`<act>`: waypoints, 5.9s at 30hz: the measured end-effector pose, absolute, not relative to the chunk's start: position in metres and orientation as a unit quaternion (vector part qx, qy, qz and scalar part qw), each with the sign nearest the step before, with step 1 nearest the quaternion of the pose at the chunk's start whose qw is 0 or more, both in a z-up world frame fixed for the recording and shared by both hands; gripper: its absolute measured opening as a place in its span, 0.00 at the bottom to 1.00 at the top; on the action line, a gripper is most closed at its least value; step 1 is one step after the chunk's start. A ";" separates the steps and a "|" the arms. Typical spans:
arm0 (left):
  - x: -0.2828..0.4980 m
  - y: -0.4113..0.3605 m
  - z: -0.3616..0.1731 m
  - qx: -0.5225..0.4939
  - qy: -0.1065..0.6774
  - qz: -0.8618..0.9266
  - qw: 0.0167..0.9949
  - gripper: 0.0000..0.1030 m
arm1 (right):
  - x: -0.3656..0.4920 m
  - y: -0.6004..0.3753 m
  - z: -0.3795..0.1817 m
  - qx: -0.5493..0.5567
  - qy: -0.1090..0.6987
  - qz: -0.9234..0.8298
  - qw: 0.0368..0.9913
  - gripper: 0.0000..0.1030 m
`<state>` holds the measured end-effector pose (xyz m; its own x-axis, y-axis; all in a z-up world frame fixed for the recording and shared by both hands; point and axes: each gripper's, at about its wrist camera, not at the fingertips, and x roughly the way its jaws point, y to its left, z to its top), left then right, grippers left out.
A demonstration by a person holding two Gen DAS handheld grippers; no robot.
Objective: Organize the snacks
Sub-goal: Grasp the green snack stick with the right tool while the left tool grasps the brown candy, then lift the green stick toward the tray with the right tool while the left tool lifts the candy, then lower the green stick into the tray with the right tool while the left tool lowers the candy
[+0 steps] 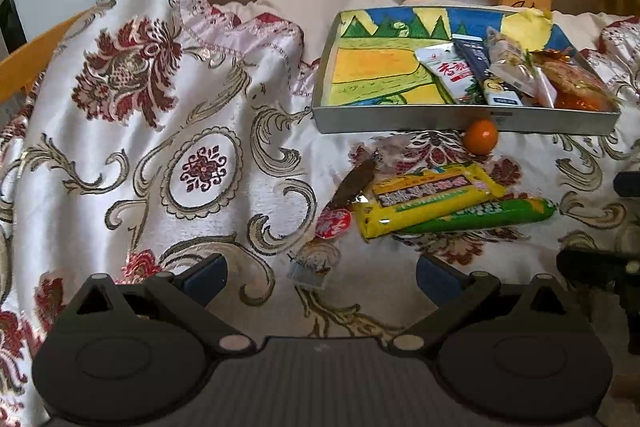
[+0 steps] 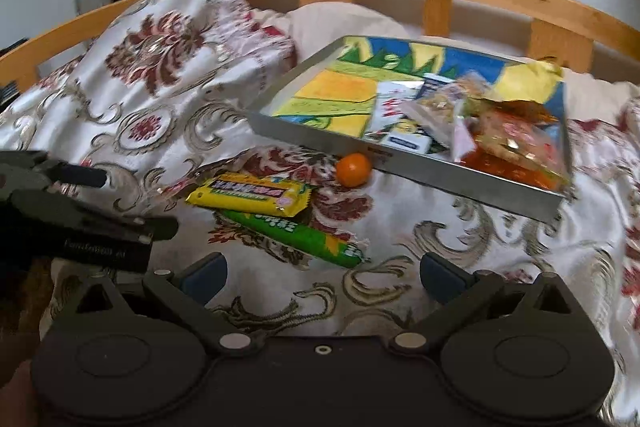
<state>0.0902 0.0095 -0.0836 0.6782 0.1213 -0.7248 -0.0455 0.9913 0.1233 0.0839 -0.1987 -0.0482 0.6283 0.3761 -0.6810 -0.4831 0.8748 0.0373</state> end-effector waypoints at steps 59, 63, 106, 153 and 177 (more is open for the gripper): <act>0.150 0.048 -0.090 -0.085 0.495 -0.127 0.855 0.69 | 0.120 -0.187 -0.071 -0.198 0.363 0.394 0.821 0.40; 0.161 0.046 -0.096 -0.103 0.504 -0.121 0.849 0.69 | 0.133 -0.194 -0.077 -0.174 0.368 0.395 0.823 0.42; 0.120 0.015 -0.052 -0.166 0.458 -0.134 0.863 0.47 | 0.040 -0.176 -0.058 -0.427 0.170 0.297 0.837 0.17; 0.339 -0.117 -0.058 -0.129 0.351 -0.089 0.923 0.47 | 0.245 -0.286 -0.037 -0.165 0.189 0.087 0.964 0.18; 0.336 -0.118 -0.063 -0.131 0.341 -0.073 0.928 0.71 | 0.254 -0.294 -0.044 -0.119 0.218 0.080 0.965 0.32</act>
<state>0.3362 -0.1182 -0.0627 0.7562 -0.2250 -0.6145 0.0459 0.9550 -0.2931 0.2543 -0.2942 -0.0440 0.8920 0.1025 -0.4403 -0.2064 0.9588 -0.1951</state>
